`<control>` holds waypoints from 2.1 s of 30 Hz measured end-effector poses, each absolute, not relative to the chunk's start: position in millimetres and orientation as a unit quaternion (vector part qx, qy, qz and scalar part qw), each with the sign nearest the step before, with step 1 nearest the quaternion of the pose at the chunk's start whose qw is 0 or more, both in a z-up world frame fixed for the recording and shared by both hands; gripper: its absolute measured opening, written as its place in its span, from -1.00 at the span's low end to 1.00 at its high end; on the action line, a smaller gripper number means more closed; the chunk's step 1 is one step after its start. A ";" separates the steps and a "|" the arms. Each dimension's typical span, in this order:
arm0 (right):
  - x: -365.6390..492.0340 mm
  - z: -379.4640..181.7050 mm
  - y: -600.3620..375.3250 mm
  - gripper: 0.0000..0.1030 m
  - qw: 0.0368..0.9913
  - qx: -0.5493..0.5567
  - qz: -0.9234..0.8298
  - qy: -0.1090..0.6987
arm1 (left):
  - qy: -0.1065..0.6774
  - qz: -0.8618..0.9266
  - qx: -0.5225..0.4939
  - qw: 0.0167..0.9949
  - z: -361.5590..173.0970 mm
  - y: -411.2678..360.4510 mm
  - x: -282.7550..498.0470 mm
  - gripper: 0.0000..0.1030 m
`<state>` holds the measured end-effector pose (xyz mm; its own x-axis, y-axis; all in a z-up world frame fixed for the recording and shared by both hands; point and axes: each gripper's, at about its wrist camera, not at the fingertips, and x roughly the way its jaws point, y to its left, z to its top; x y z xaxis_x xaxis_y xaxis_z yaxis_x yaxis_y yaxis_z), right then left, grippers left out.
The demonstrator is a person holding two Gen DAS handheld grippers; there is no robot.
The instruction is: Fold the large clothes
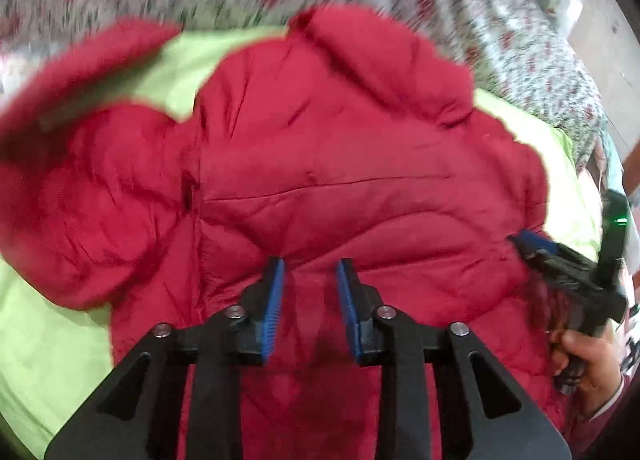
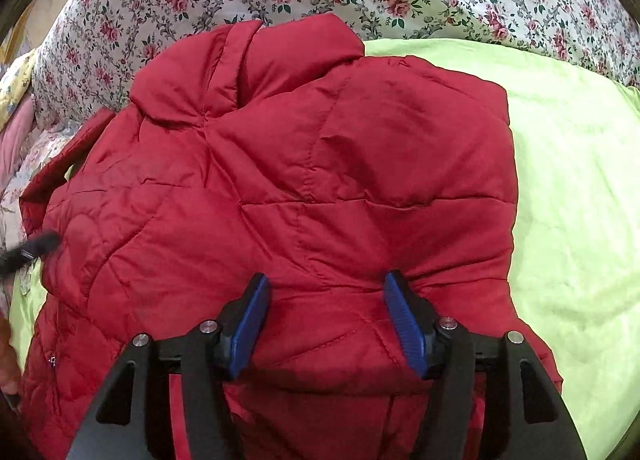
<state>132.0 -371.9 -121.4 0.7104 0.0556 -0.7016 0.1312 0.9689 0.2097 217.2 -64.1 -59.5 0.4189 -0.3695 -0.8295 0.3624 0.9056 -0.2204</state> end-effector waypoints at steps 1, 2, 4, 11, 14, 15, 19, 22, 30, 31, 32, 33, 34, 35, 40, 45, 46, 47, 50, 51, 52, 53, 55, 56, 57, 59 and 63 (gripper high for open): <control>132.5 -121.8 -372.4 0.24 0.917 0.125 -0.019 0.379 | 0.495 -0.218 -0.013 0.841 -66.3 -59.9 218.5 -0.61; 132.2 -122.0 -372.0 0.28 0.917 0.127 -0.014 0.377 | 0.497 -0.223 -0.028 0.838 -72.4 -54.6 220.3 -0.63; 132.1 -121.9 -370.9 0.37 0.918 0.127 -0.009 0.376 | 0.497 -0.226 -0.035 0.837 -74.9 -51.0 221.8 -0.64; 130.1 -115.4 -363.5 0.70 0.920 0.123 0.003 0.373 | 0.489 -0.218 -0.009 0.845 -72.3 -55.0 215.4 -0.64; 123.9 -111.0 -364.5 0.88 0.917 0.140 0.000 0.373 | 0.494 -0.220 -0.017 0.841 -68.1 -56.2 214.0 -0.64; 122.6 -109.6 -363.9 0.90 0.916 0.143 -0.005 0.374 | 0.494 -0.219 -0.020 0.841 -65.7 -54.7 213.4 -0.64; 120.1 -101.4 -359.7 0.99 0.911 0.152 -0.008 0.385 | 0.490 -0.207 -0.014 0.847 -52.3 -47.2 206.8 -0.36; 116.6 -98.5 -357.5 0.99 0.915 0.147 0.007 0.375 | 0.474 -0.189 -0.002 0.860 -40.9 -40.3 202.0 -0.15; 120.7 -117.2 -357.3 1.00 0.910 0.144 0.003 0.389 | 0.427 -0.111 0.062 0.895 -3.4 -12.1 219.5 0.17; 122.5 -116.0 -352.0 1.00 0.907 0.126 0.003 0.402 | 0.424 -0.102 0.066 0.897 0.2 -8.8 225.5 0.18; 123.2 -113.5 -348.0 1.00 0.905 0.112 0.003 0.411 | 0.421 -0.092 0.068 0.900 5.2 -3.5 236.0 0.20; 120.4 -107.8 -342.9 0.99 0.906 0.096 -0.003 0.411 | 0.419 -0.084 0.070 0.902 8.2 -0.4 243.9 0.22; 115.8 -102.2 -339.8 0.99 0.911 0.092 -0.003 0.402 | 0.417 -0.072 0.079 0.903 10.8 2.7 254.7 0.22; 109.7 -94.5 -336.8 1.00 0.917 0.091 0.001 0.389 | 0.416 -0.060 0.089 0.903 11.7 4.8 263.3 0.23; 88.5 -77.0 -326.4 1.00 0.921 0.112 0.029 0.372 | 0.431 0.004 0.159 0.888 -4.4 6.5 314.0 0.28; 75.2 -75.0 -319.0 0.99 0.918 0.140 0.054 0.367 | 0.451 0.056 0.225 0.862 -36.8 3.4 351.7 0.43; 73.5 -75.6 -316.8 0.99 0.916 0.143 0.060 0.369 | 0.455 0.064 0.233 0.857 -42.6 4.2 358.8 0.43; 72.9 -74.9 -314.5 0.99 0.915 0.145 0.064 0.370 | 0.458 0.071 0.236 0.854 -46.7 6.1 365.0 0.38; 65.7 -76.6 -309.1 0.99 0.914 0.148 0.073 0.371 | 0.473 0.070 0.209 0.853 -45.2 16.5 373.2 -0.50; 63.5 -76.6 -308.3 0.99 0.914 0.147 0.076 0.369 | 0.476 0.064 0.189 0.856 -41.8 22.2 373.9 -0.62; 62.0 -76.5 -308.1 0.99 0.915 0.147 0.076 0.367 | 0.476 0.059 0.173 0.861 -37.7 27.4 372.7 -0.64; 61.0 -76.4 -309.1 0.99 0.916 0.147 0.074 0.366 | 0.472 0.056 0.161 0.865 -33.8 32.7 370.5 -0.72; 59.6 -76.7 -311.2 0.99 0.916 0.151 0.073 0.363 | 0.469 0.050 0.137 0.871 -27.5 42.0 364.4 -0.77; 59.3 -76.5 -312.3 0.99 0.917 0.156 0.073 0.361 | 0.468 0.044 0.119 0.875 -23.8 48.8 360.9 -0.80; 59.5 -76.2 -313.2 0.98 0.917 0.158 0.073 0.360 | 0.466 0.039 0.103 0.878 -20.3 53.5 357.0 -0.81; 57.8 -75.7 -314.7 0.98 0.917 0.162 0.077 0.356 | 0.459 0.014 0.054 0.887 -9.4 64.5 342.4 -0.82; 56.5 -76.5 -314.5 0.98 0.918 0.162 0.076 0.354 | 0.440 -0.047 -0.012 0.897 9.8 64.2 305.6 -0.83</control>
